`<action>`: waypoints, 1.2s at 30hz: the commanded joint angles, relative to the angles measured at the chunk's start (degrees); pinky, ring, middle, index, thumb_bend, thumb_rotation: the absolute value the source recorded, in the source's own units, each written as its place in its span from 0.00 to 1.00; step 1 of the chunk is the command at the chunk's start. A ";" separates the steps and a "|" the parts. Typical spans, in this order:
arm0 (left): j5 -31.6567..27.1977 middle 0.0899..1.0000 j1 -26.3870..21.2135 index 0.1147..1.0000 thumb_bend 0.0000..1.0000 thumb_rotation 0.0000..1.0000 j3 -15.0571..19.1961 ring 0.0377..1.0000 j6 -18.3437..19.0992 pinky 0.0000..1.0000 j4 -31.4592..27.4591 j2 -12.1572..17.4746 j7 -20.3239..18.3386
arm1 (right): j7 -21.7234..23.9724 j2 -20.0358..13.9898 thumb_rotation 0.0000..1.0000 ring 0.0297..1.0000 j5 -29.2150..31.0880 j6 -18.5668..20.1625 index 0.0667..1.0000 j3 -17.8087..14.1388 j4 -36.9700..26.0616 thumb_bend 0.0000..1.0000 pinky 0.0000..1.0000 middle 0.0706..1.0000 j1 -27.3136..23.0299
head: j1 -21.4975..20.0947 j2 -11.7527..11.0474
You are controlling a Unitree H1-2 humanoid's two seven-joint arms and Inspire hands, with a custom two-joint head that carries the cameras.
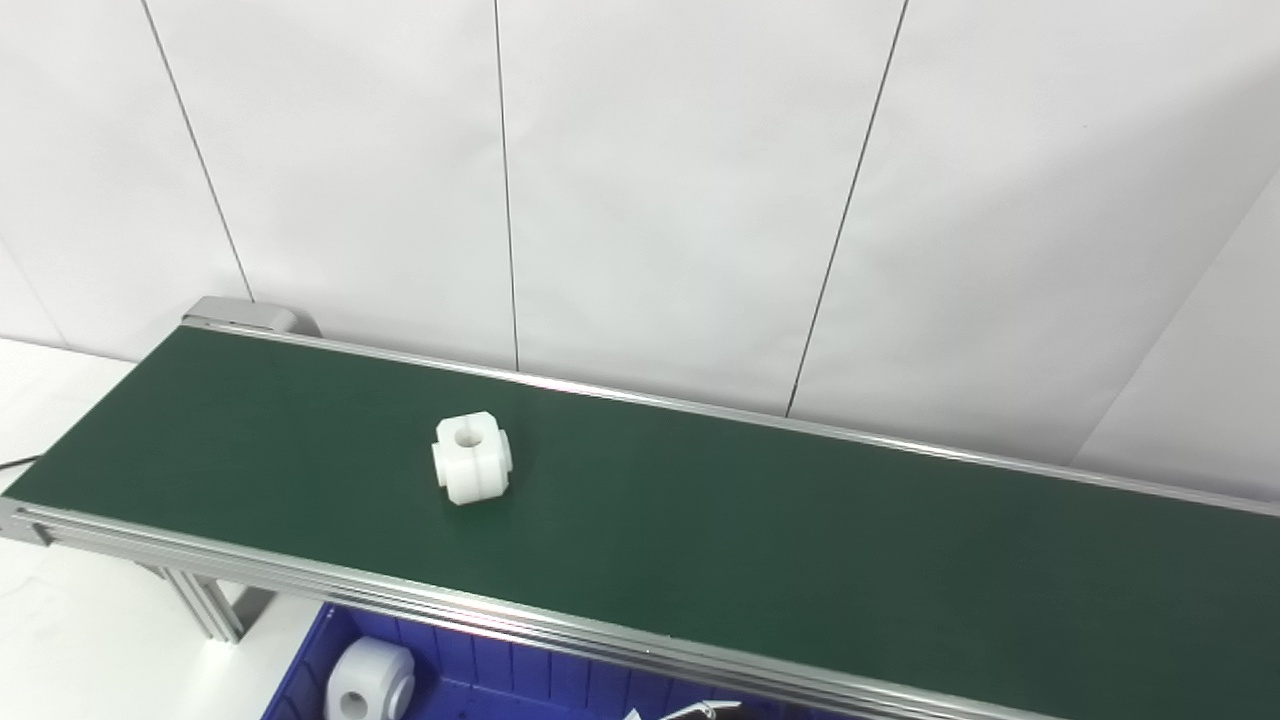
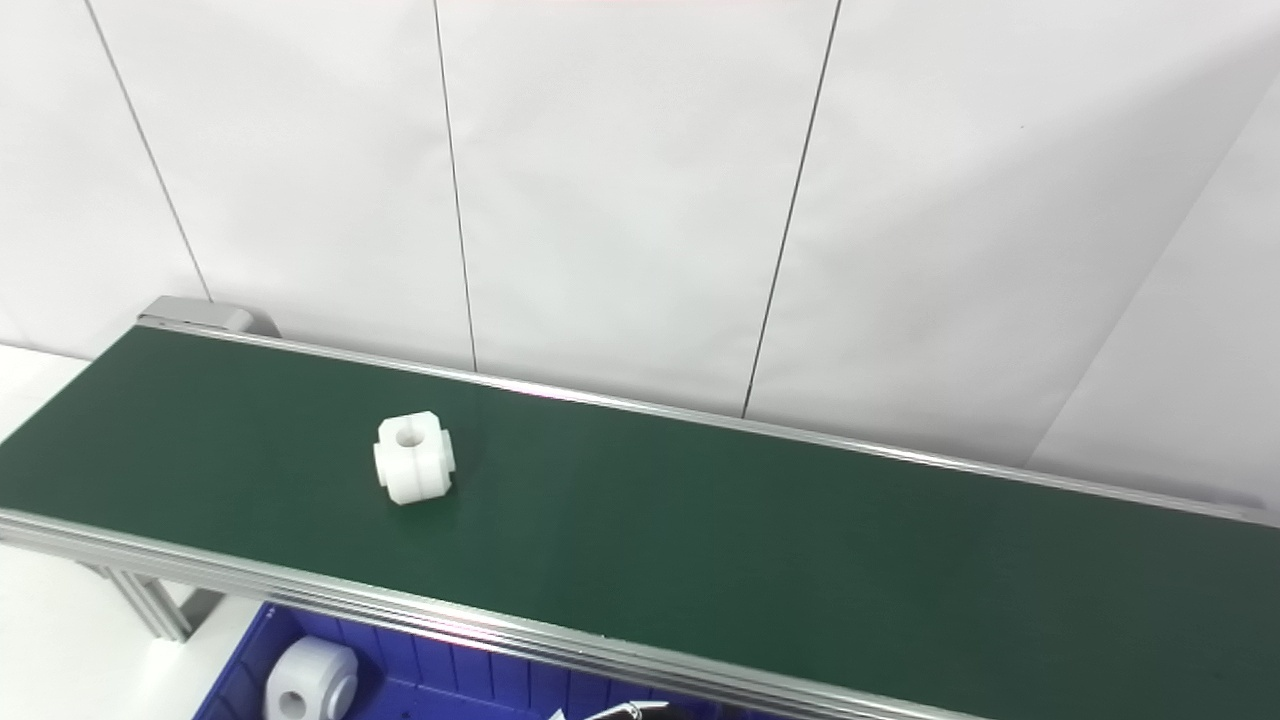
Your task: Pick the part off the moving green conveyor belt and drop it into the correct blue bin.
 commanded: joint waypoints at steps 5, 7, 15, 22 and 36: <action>2.09 0.82 -0.54 0.76 1.00 0.67 -1.08 0.84 -2.26 0.76 -16.02 2.86 0.77 | -0.37 0.44 1.00 0.86 -0.33 -3.05 0.89 -0.01 -1.48 0.80 0.82 0.92 -0.97 | -0.11 0.66; 2.91 0.82 -0.99 0.76 1.00 0.68 -0.30 0.84 -2.23 0.77 -19.73 3.25 0.52 | -0.50 0.45 1.00 0.86 -0.53 -3.05 0.88 0.16 -1.66 0.81 0.82 0.92 -1.09 | -0.13 1.04; 15.59 0.86 -4.60 0.75 1.00 0.51 6.92 0.89 -0.64 0.73 -31.17 4.05 2.25 | -0.52 0.53 1.00 0.86 -0.47 -3.06 0.89 0.32 -2.20 0.78 0.81 0.92 -1.19 | -0.53 2.49; 26.70 0.91 -12.03 0.82 1.00 0.45 13.25 0.93 4.51 0.80 -33.42 6.63 1.72 | -1.86 0.72 1.00 0.85 -1.27 -3.05 0.89 0.86 -2.04 0.80 0.79 0.91 -1.55 | -0.31 2.52; 41.06 0.88 -30.12 0.81 1.00 0.34 14.68 0.88 13.48 0.73 -16.54 16.38 2.35 | -3.27 0.62 1.00 0.84 -1.49 -3.06 0.89 2.16 -1.69 0.76 0.78 0.90 -2.14 | -0.97 2.23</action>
